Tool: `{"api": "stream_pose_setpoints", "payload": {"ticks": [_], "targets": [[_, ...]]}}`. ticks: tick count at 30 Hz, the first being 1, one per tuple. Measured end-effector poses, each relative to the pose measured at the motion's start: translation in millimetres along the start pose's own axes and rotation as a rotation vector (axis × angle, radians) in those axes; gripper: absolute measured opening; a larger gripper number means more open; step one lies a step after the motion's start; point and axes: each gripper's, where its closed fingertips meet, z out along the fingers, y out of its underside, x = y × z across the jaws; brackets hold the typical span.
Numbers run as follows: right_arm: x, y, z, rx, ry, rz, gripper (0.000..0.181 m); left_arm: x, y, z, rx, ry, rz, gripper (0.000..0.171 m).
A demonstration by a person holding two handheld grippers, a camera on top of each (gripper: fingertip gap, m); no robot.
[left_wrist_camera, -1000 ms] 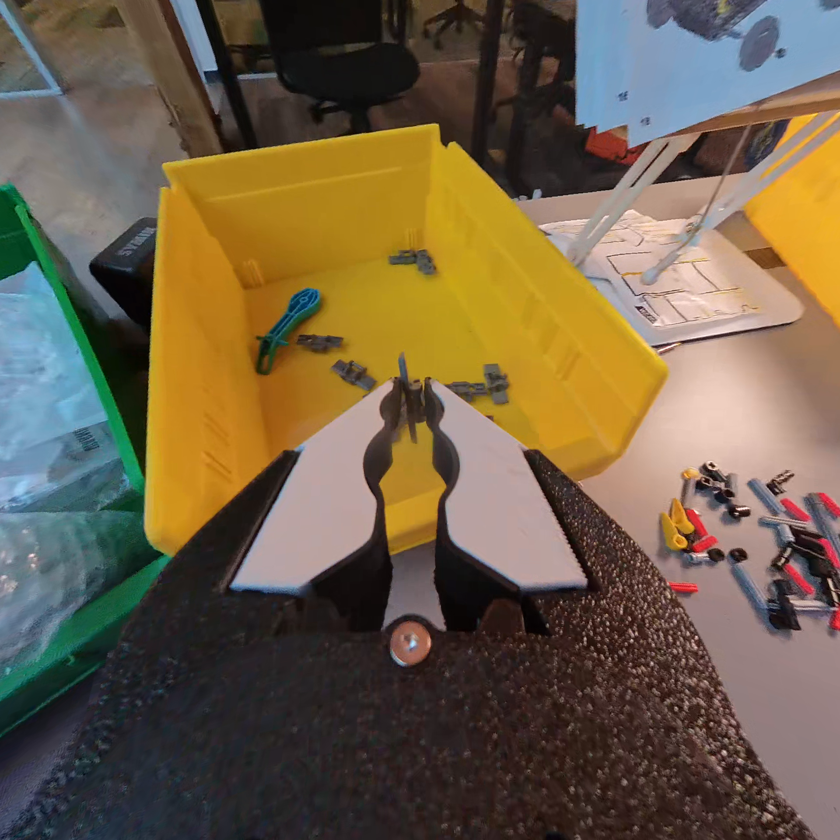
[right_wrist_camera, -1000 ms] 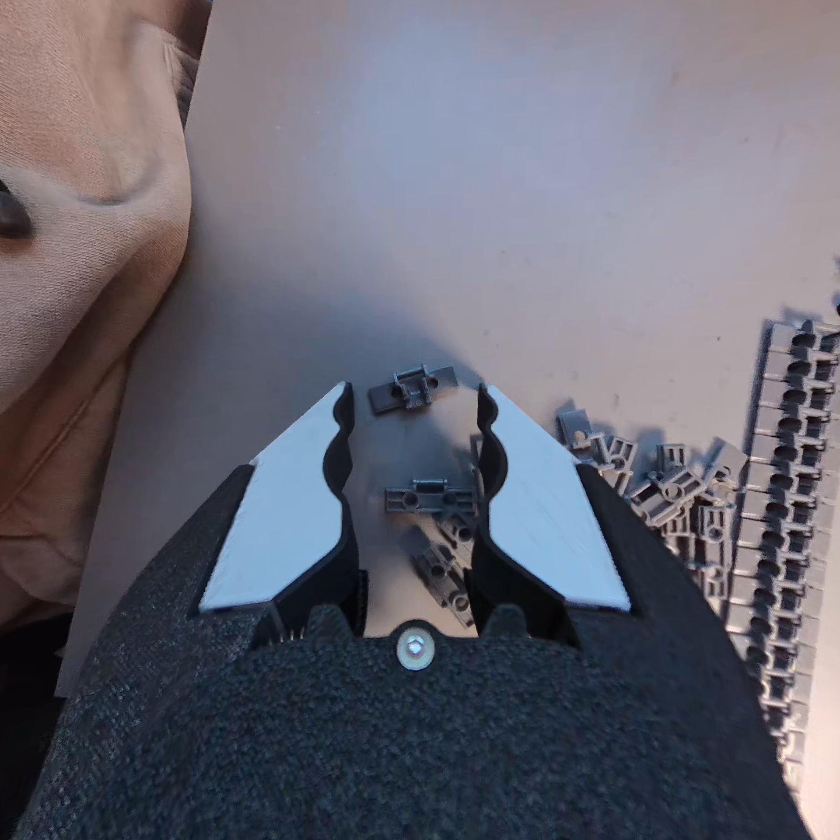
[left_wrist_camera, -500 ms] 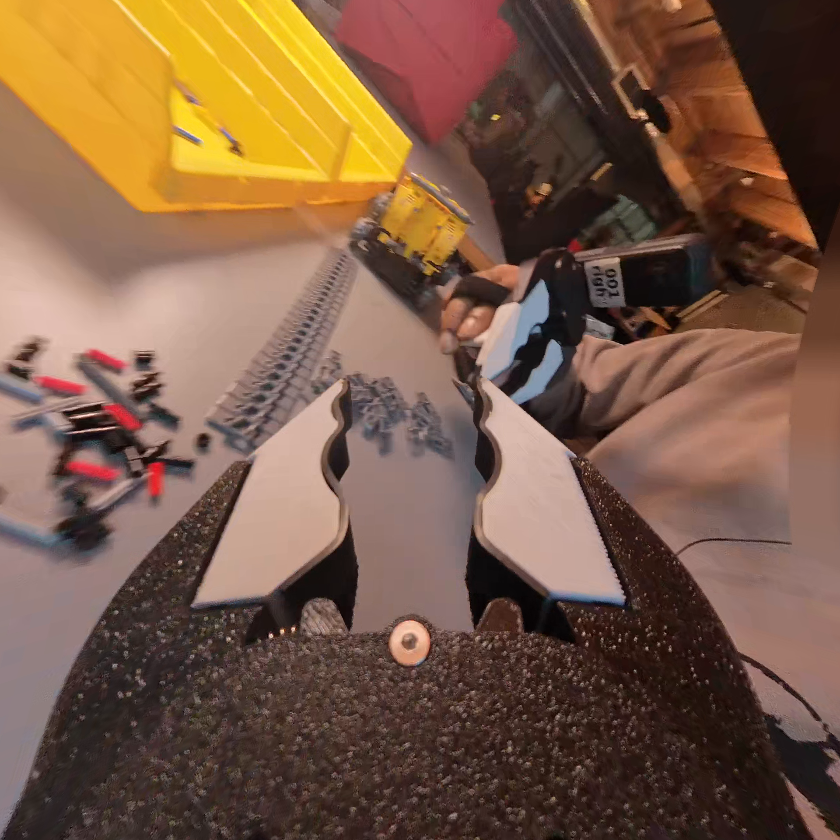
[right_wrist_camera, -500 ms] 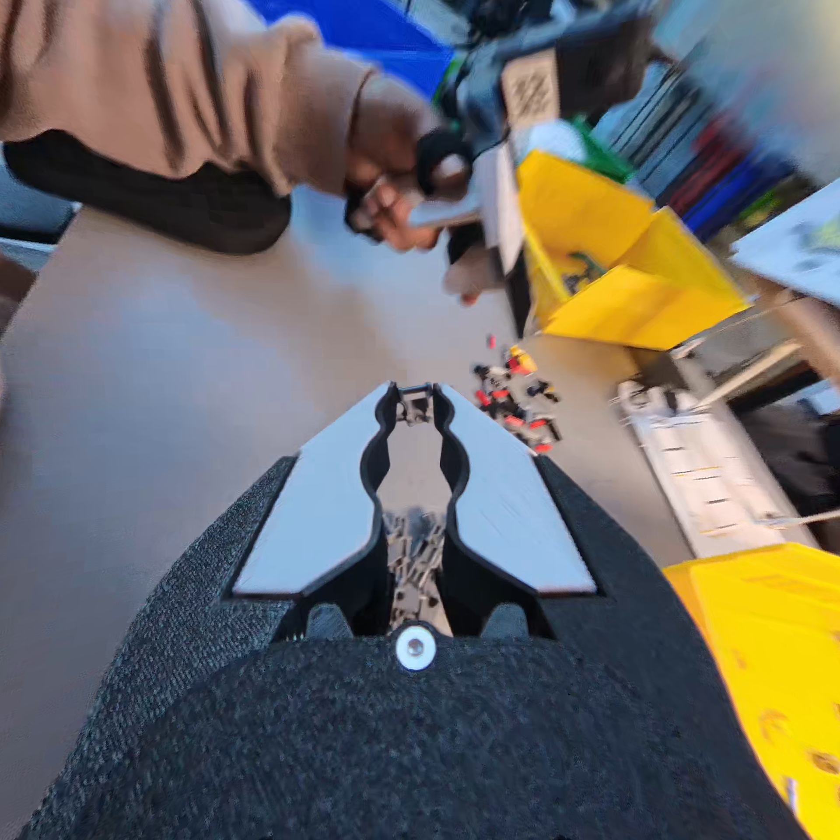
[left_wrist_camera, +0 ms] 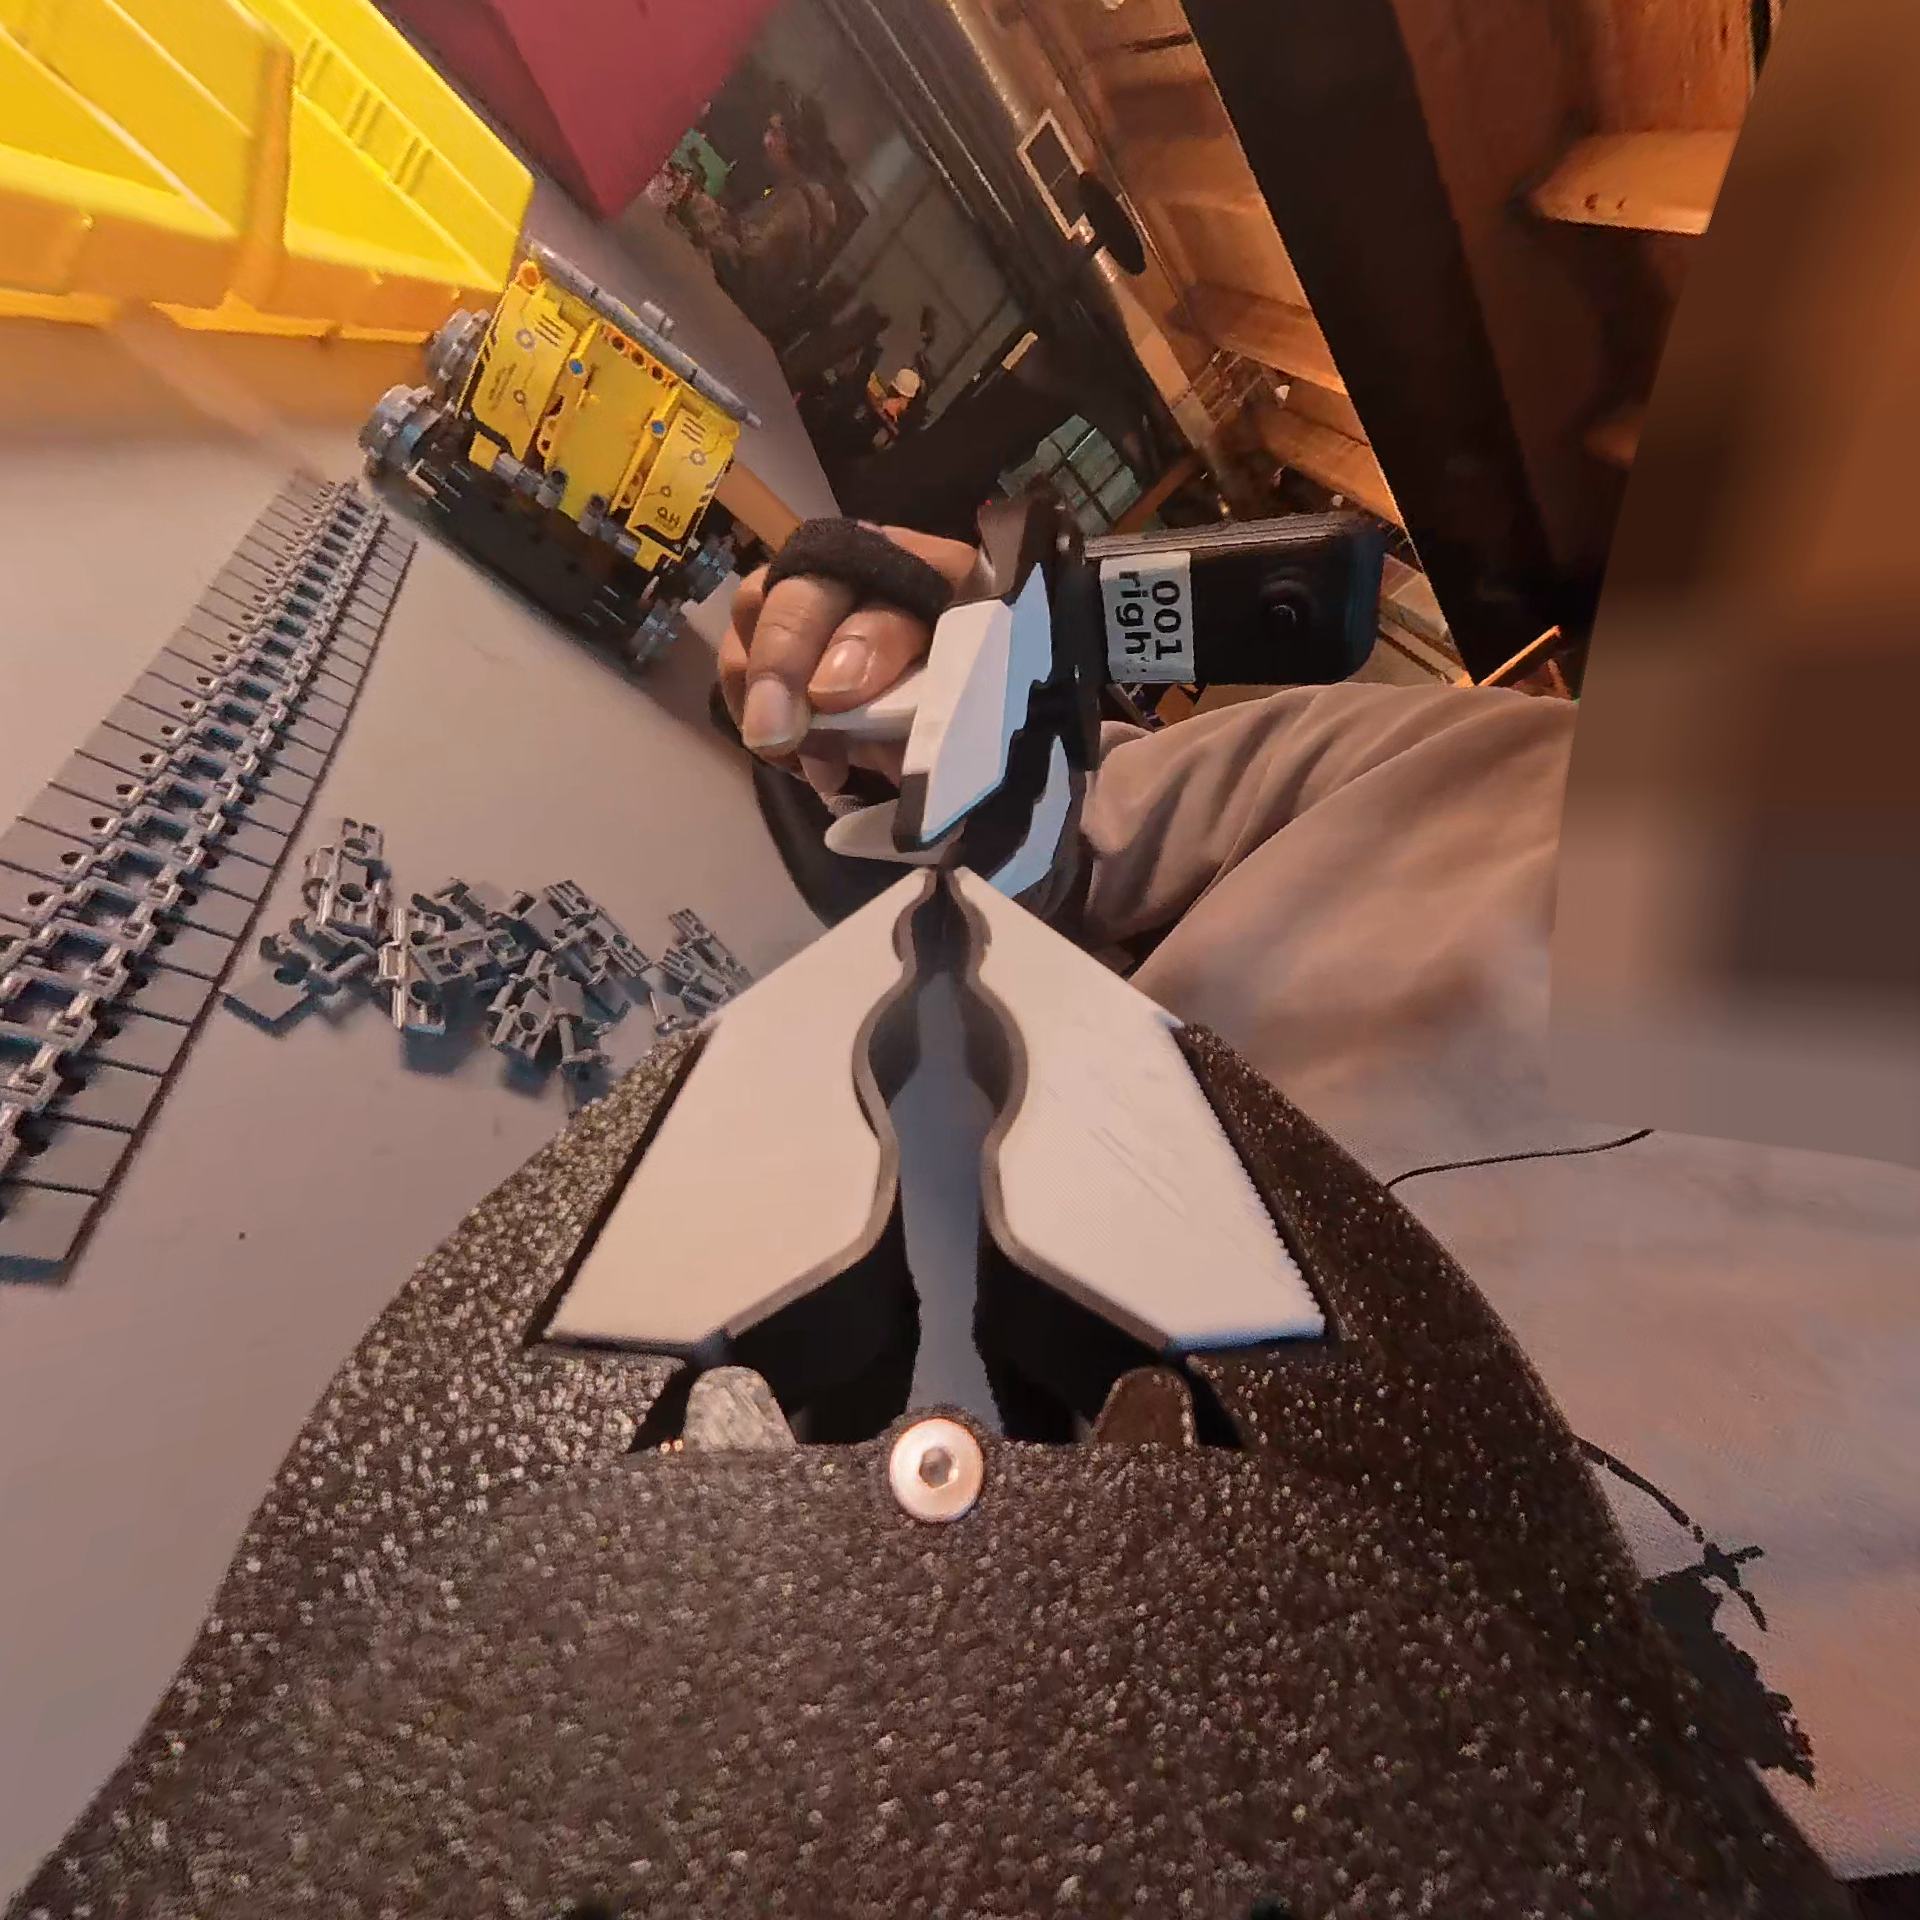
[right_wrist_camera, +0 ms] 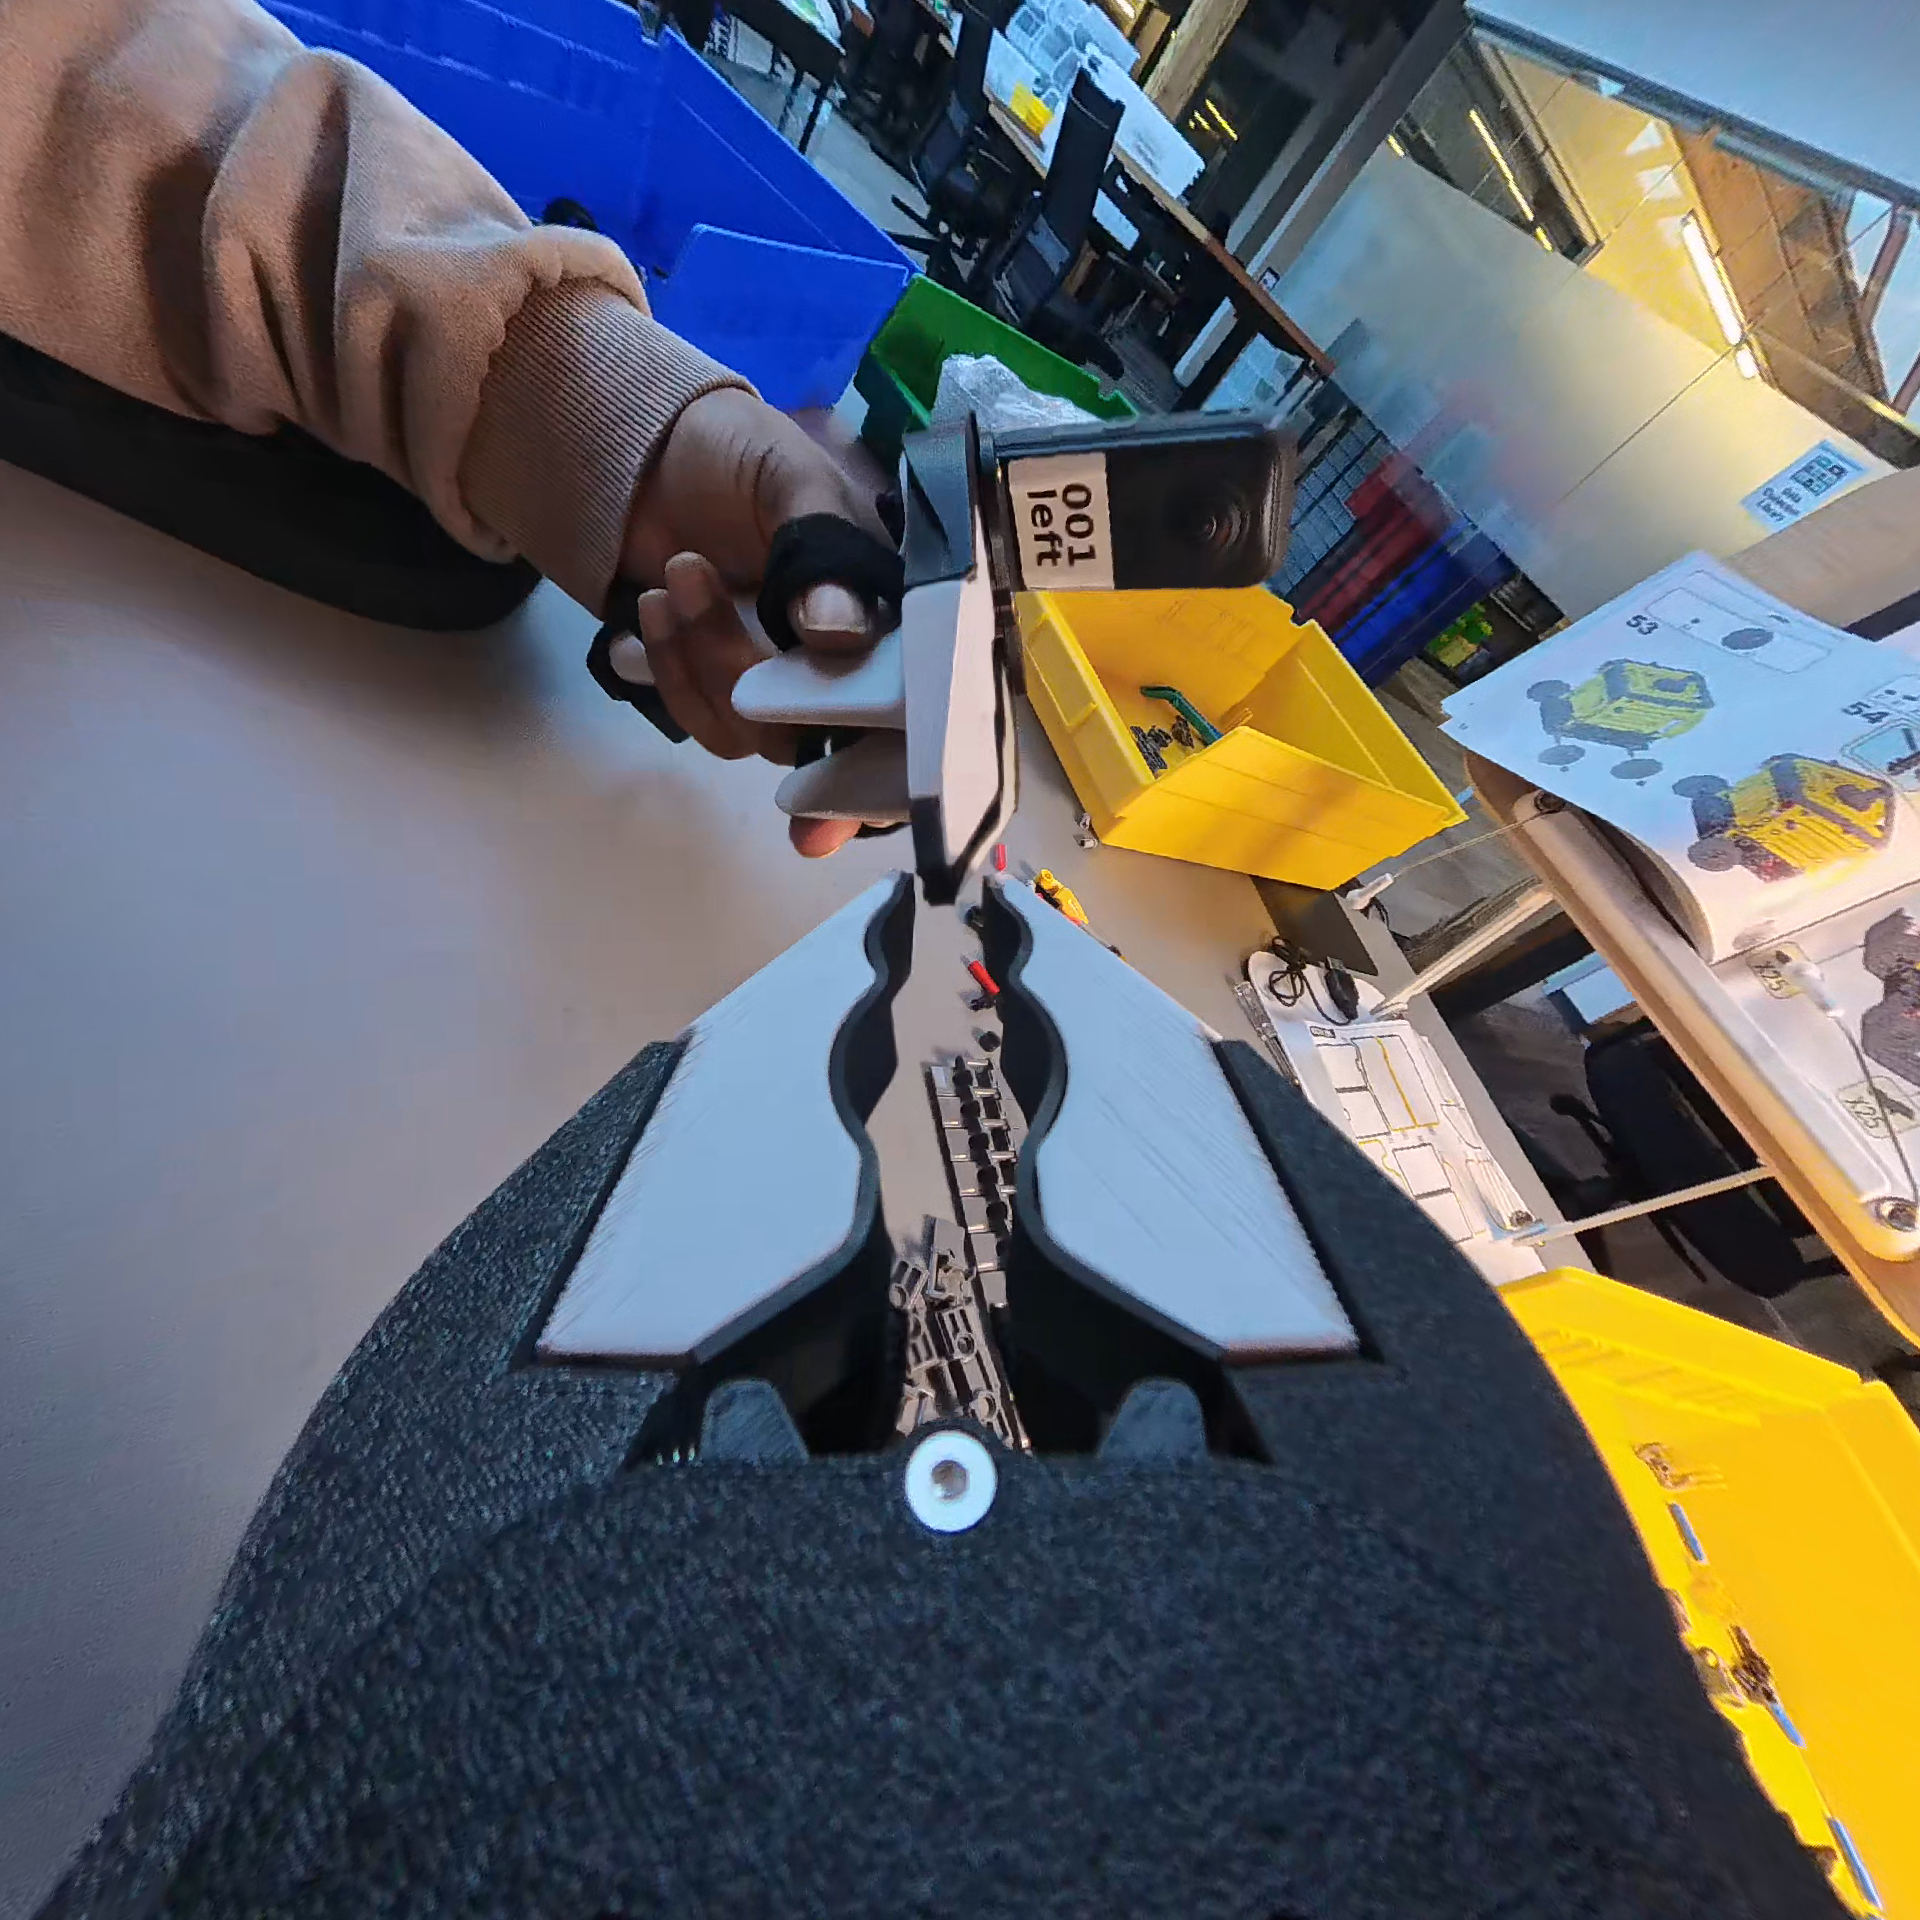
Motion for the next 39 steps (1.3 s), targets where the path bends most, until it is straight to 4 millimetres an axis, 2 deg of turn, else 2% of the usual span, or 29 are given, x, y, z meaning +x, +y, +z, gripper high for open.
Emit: {"api": "stream_pose_setpoints", "payload": {"ticks": [6, 10, 13, 14, 16, 19, 21, 22, 24, 25, 27, 28, 29, 31, 33, 35, 36, 37, 39], "targets": [[9.5, -1.0, -6.6, 0.028, 0.009, 0.069, 0.015, -19.0, -2.2, -13.0, -0.007, -0.137, 0.043, 0.0], [14.3, 5.0, -8.5, 0.017, 0.014, 0.097, 0.016, -27.3, -0.5, -14.9, -0.018, -0.183, 0.053, 0.0], [24.8, 10.2, -10.5, 0.012, 0.051, 0.139, 0.02, -55.4, 21.1, -14.8, -0.165, -0.376, 0.13, 0.0], [31.8, 13.0, -11.8, 0.008, 0.077, 0.16, 0.023, -67.6, 31.8, -14.9, -0.239, -0.459, 0.171, 0.005], [48.1, 21.9, -15.6, -0.008, 0.134, 0.219, 0.03, -80.9, 49.4, -8.0, -0.344, -0.539, 0.217, 0.029], [66.3, 37.8, -22.6, -0.036, 0.184, 0.303, 0.037, -93.4, 66.9, 2.9, -0.464, -0.616, 0.303, 0.042], [74.2, 47.3, -27.2, -0.053, 0.212, 0.332, 0.037, -101.3, 74.6, 4.2, -0.547, -0.677, 0.388, 0.037], [76.0, 51.9, -29.0, -0.066, 0.215, 0.339, 0.037, -101.4, 76.7, 3.8, -0.587, -0.684, 0.44, 0.021], [79.3, 59.4, -32.9, -0.092, 0.225, 0.34, 0.037, -102.1, 74.9, -1.5, -0.631, -0.717, 0.495, 0.02], [77.0, 61.7, -34.3, -0.106, 0.199, 0.336, 0.037, -103.0, 67.9, -8.3, -0.624, -0.747, 0.517, 0.02], [59.1, 70.7, -37.3, -0.182, 0.062, 0.328, 0.037, -103.7, 39.9, -32.1, -0.537, -0.826, 0.531, 0.02], [45.6, 78.0, -40.4, -0.236, -0.027, 0.333, 0.037, -104.5, 19.5, -51.0, -0.468, -0.887, 0.536, 0.02], [31.2, 85.0, -44.5, -0.282, -0.111, 0.34, 0.037, -105.6, -3.3, -75.2, -0.396, -0.97, 0.549, 0.02], [6.3, 102.3, -53.6, -0.385, -0.237, 0.349, 0.039, -108.4, -49.2, -135.8, -0.254, -1.186, 0.592, 0.02], [-8.7, 116.7, -58.5, -0.465, -0.299, 0.355, 0.044, -113.7, -79.1, -198.2, -0.163, -1.386, 0.581, 0.02], [-21.2, 121.5, -59.3, -0.5, -0.359, 0.387, 0.048, -124.6, -90.6, -250.9, -0.111, -1.544, 0.514, 0.021], [-23.7, 123.6, -58.2, -0.514, -0.366, 0.397, 0.052, -129.8, -91.1, -270.8, -0.096, -1.604, 0.484, 0.021], [-26.5, 125.6, -57.2, -0.529, -0.374, 0.407, 0.056, -133.7, -89.8, -284.6, -0.078, -1.643, 0.456, 0.021], [-30.7, 129.8, -53.2, -0.547, -0.377, 0.423, 0.061, -136.0, -87.6, -292.7, -0.027, -1.646, 0.422, 0.03]]}}
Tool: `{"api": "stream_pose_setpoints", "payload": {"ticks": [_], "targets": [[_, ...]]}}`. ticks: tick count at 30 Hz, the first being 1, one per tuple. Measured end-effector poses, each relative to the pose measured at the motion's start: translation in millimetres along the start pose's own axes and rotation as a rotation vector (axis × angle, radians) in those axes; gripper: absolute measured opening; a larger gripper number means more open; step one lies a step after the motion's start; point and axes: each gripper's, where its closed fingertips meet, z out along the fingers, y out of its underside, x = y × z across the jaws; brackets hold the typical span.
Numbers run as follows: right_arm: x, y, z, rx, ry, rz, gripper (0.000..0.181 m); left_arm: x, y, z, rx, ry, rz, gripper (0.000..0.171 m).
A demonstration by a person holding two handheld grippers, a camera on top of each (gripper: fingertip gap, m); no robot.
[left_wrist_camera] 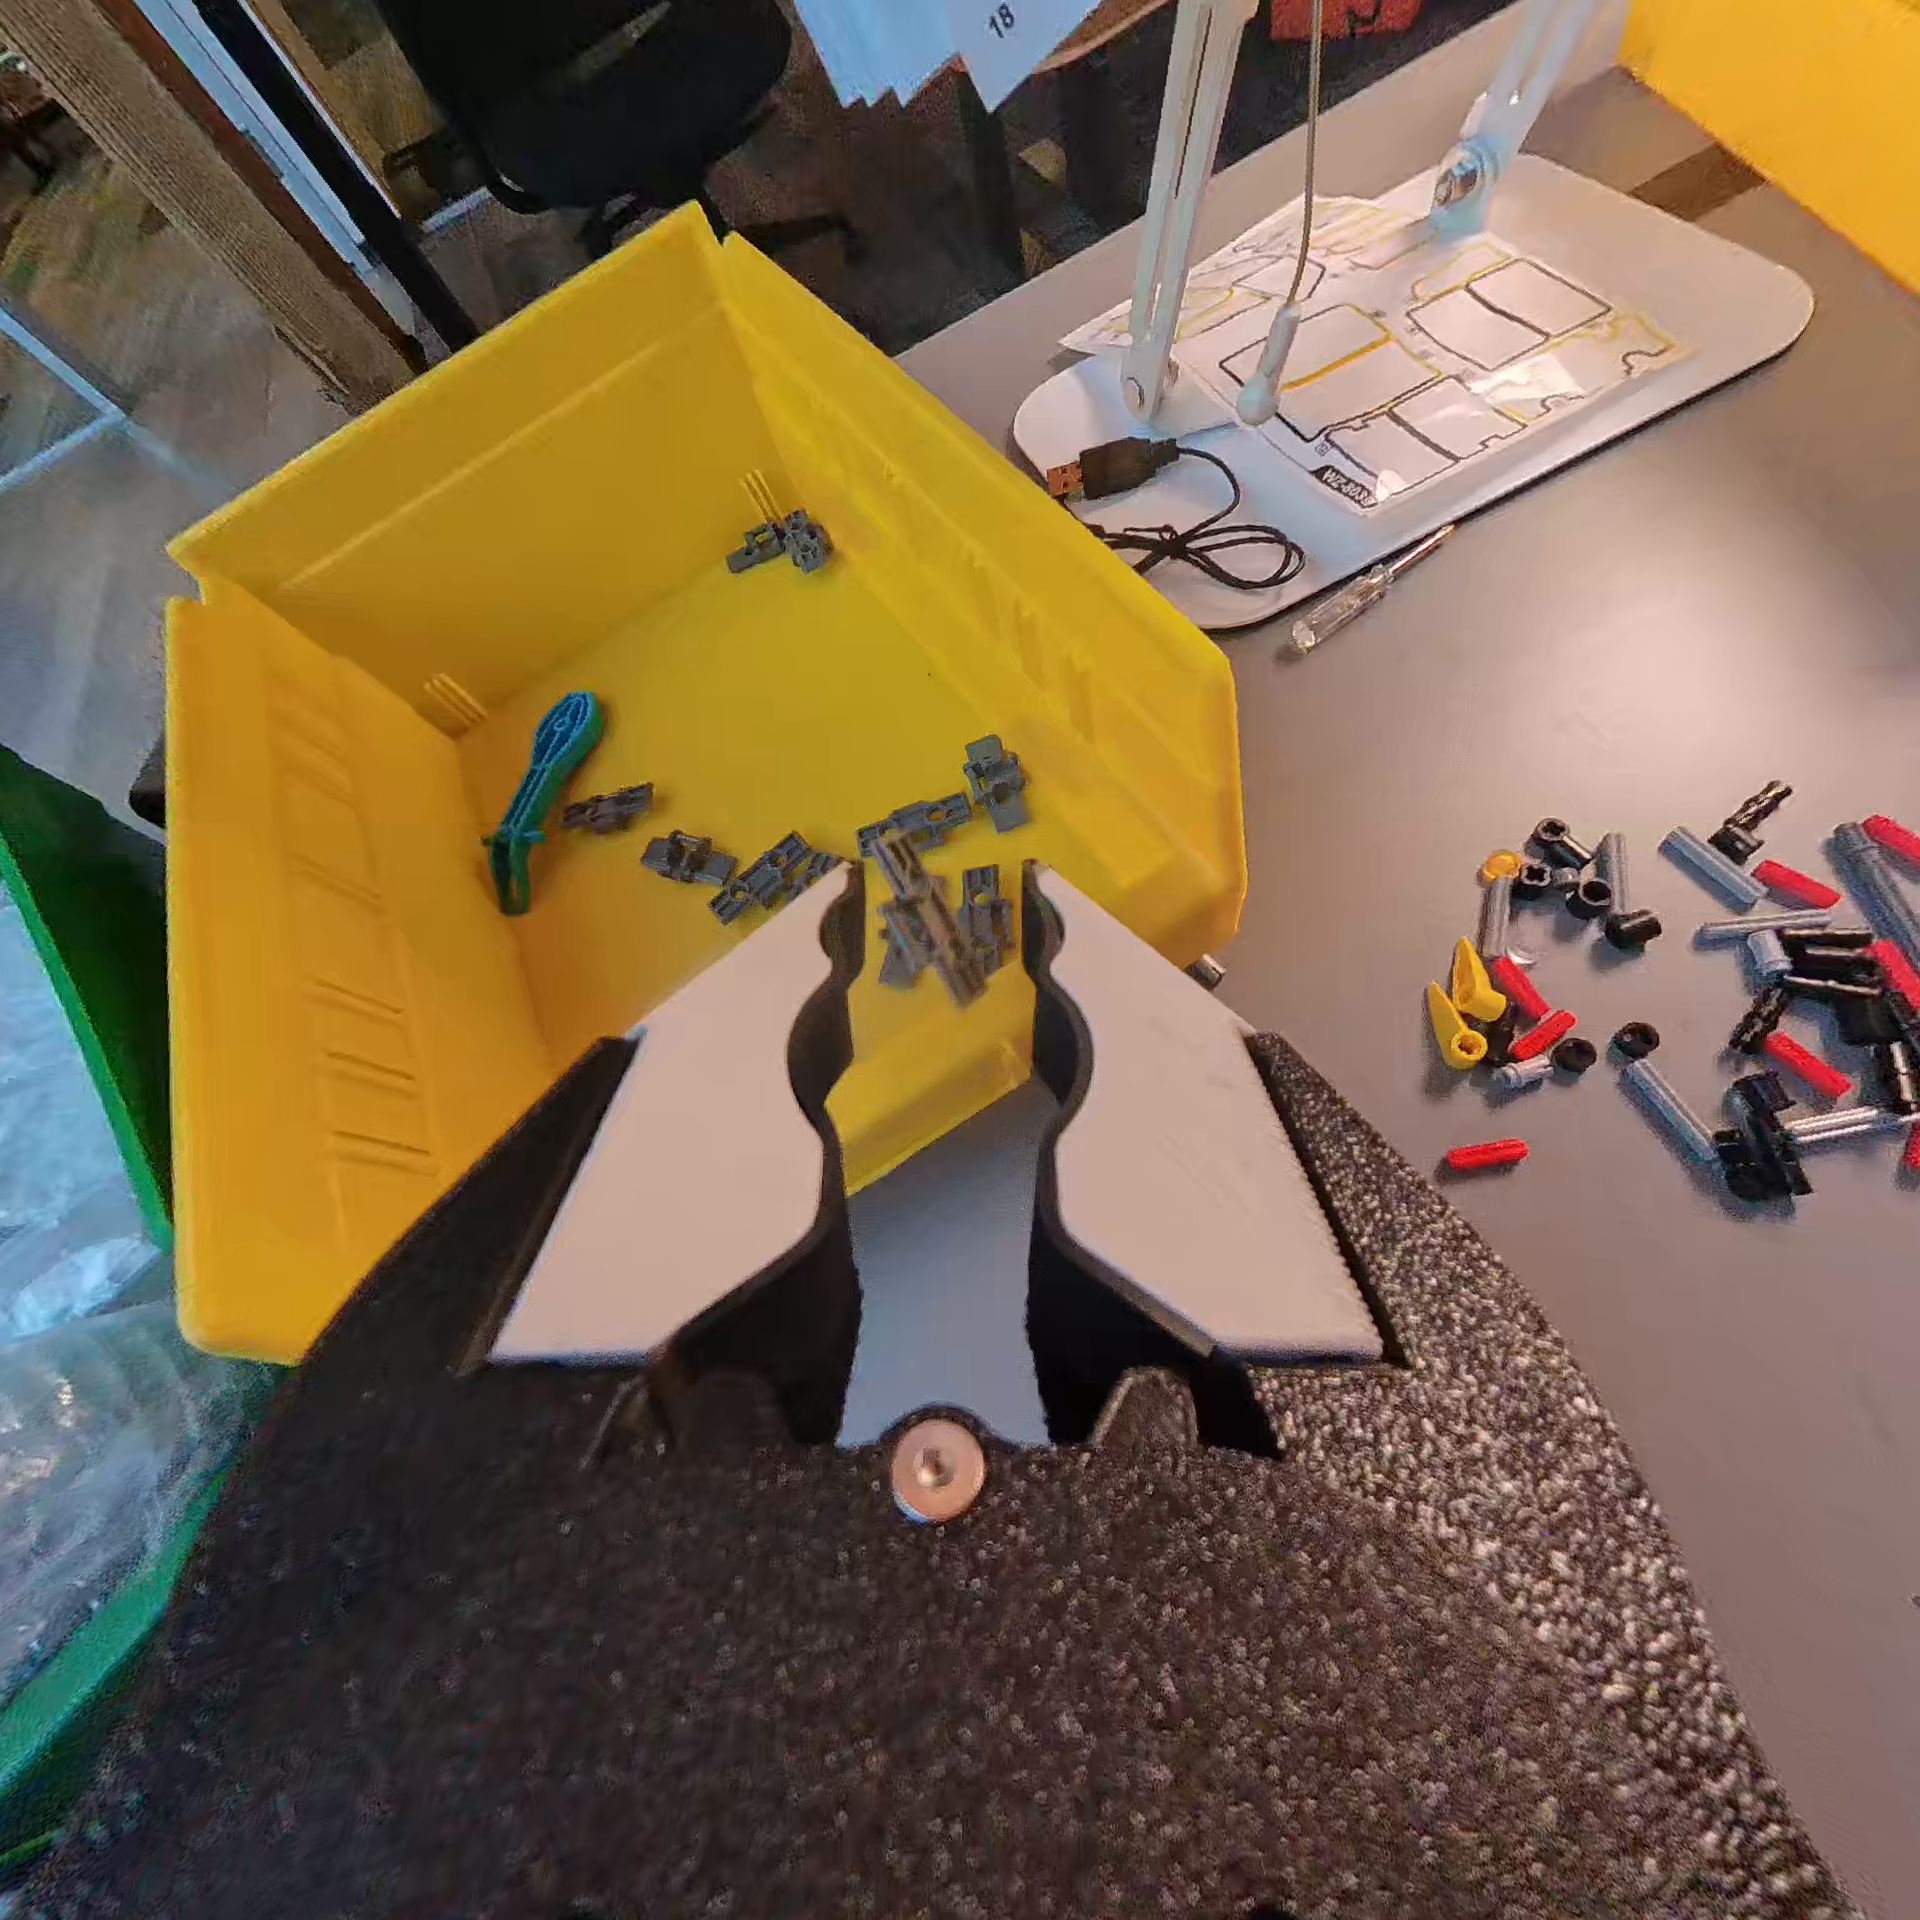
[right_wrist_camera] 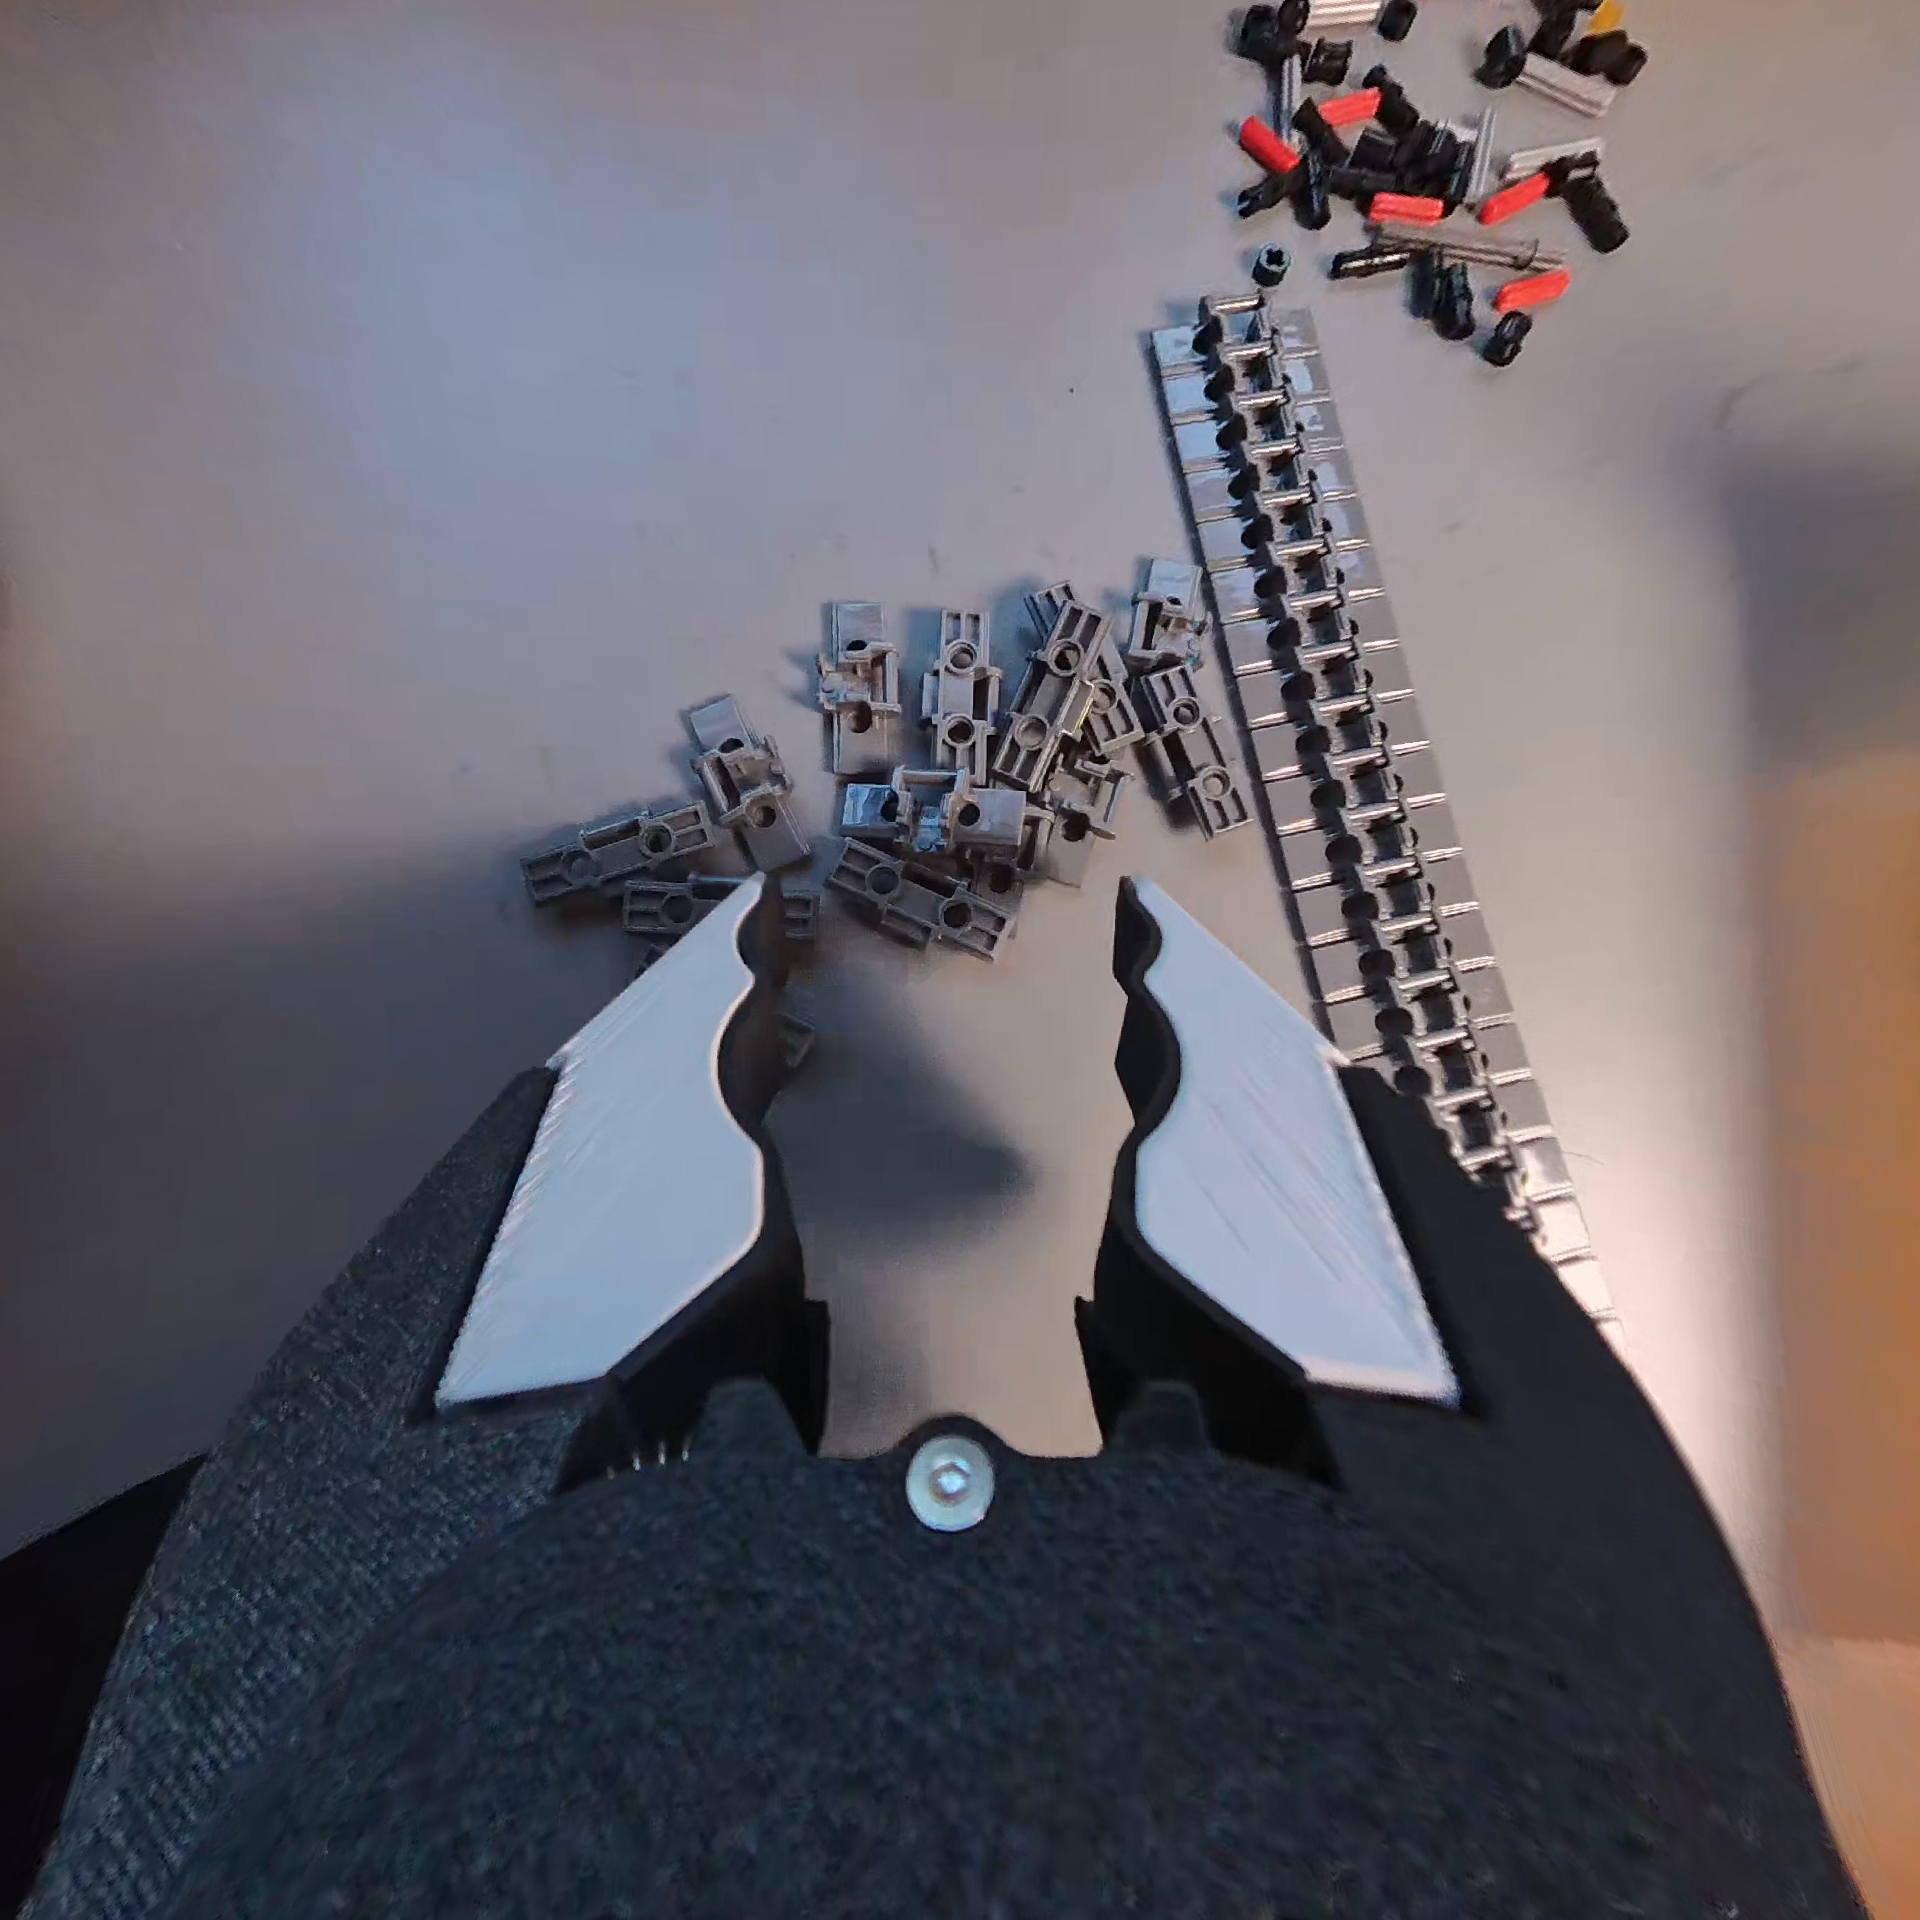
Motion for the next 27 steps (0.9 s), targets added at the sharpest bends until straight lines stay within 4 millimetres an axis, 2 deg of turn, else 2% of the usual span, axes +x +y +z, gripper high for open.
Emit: {"api": "stream_pose_setpoints", "payload": {"ticks": [3, 5, 7, 9, 14, 17, 20, 24, 25, 27], "targets": [[-0.3, 0.3, 11.2, -0.015, -0.002, 0.015, 0.062, 12.6, -10.4, -7.6, 0.058, 0.051, -0.027, 0.037], [-3.4, -4.0, 18.1, -0.005, -0.016, 0.021, 0.053, 38.8, -22.9, -16.9, 0.114, 0.145, -0.016, 0.038], [-7.3, -8.5, 21.1, 0.008, -0.032, 0.009, 0.036, 77.4, -30.7, -27.8, 0.149, 0.295, -0.019, 0.039], [-10.8, -11.1, 23.0, 0.01, -0.039, -0.006, 0.032, 120.6, -30.4, -40.5, 0.147, 0.474, -0.042, 0.039], [-6.1, -20.7, 16.8, 0.058, 0.018, -0.056, 0.023, 221.3, -11.4, -85.9, 0.051, 0.976, -0.127, 0.039], [-5.4, -35.7, 11.3, 0.136, 0.048, -0.09, 0.023, 262.3, -6.4, -105.8, 0.009, 1.172, -0.158, 0.041], [-3.4, -59.2, 1.5, 0.262, 0.105, -0.131, 0.023, 292.3, -4.9, -123.5, -0.015, 1.33, -0.197, 0.043], [-13.7, -93.0, -12.9, 0.428, 0.171, -0.233, 0.024, 312.0, -17.1, -137.7, -0.018, 1.476, -0.364, 0.043], [-16.1, -97.9, -13.3, 0.436, 0.196, -0.265, 0.024, 314.8, -18.3, -141.4, -0.025, 1.508, -0.385, 0.039], [-19.2, -104.8, -13.0, 0.439, 0.244, -0.317, 0.024, 318.9, -15.8, -149.3, -0.056, 1.561, -0.382, 0.017]]}}
